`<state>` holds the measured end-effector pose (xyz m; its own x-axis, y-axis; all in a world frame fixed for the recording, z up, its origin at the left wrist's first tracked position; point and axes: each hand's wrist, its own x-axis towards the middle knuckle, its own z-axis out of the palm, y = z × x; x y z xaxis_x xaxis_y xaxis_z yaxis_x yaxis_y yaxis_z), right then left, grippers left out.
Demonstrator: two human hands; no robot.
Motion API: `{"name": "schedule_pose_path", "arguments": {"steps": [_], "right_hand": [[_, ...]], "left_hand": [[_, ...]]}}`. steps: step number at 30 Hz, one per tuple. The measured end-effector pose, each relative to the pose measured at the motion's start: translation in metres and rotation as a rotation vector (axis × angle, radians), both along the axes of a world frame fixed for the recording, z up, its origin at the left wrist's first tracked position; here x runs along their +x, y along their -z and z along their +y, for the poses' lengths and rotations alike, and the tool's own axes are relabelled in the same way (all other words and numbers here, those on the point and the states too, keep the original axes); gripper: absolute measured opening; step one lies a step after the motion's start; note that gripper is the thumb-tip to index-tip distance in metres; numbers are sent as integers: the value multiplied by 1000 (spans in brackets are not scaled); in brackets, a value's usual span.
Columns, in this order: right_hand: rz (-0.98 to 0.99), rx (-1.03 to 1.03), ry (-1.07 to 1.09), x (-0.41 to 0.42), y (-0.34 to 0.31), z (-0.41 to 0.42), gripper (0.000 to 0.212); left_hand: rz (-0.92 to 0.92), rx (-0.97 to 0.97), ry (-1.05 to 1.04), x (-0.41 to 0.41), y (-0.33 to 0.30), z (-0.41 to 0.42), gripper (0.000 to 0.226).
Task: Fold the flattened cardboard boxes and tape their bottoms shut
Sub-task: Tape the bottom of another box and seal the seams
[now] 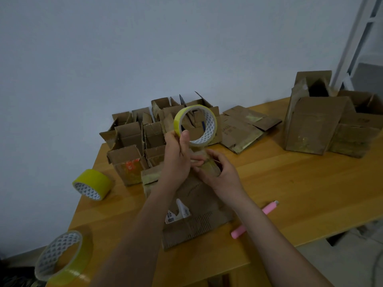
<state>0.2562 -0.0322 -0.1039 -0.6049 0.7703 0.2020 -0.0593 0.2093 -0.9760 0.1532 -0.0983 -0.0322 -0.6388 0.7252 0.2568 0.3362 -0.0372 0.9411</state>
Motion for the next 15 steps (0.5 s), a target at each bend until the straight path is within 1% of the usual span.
{"name": "schedule_pose_path", "arguments": {"steps": [2,5,7,10,12,15], "right_hand": [[-13,12,9,1,-1,0,67],[-14,17,33,1,-1,-2,65],[-12,25,38,0,-1,-2,63],[-25,78,72,1,0,-2,51],[-36,151,106,2,-1,-3,45],[-67,228,125,3,-4,-3,45]], "left_hand": [[44,-23,22,0,1,0,23],[208,-58,45,1,1,-1,20],[248,-63,37,-1,1,-1,26],[258,-58,17,-3,3,-3,39],[254,-50,14,-2,5,-6,33],[127,-26,29,-6,5,-9,24]]}}
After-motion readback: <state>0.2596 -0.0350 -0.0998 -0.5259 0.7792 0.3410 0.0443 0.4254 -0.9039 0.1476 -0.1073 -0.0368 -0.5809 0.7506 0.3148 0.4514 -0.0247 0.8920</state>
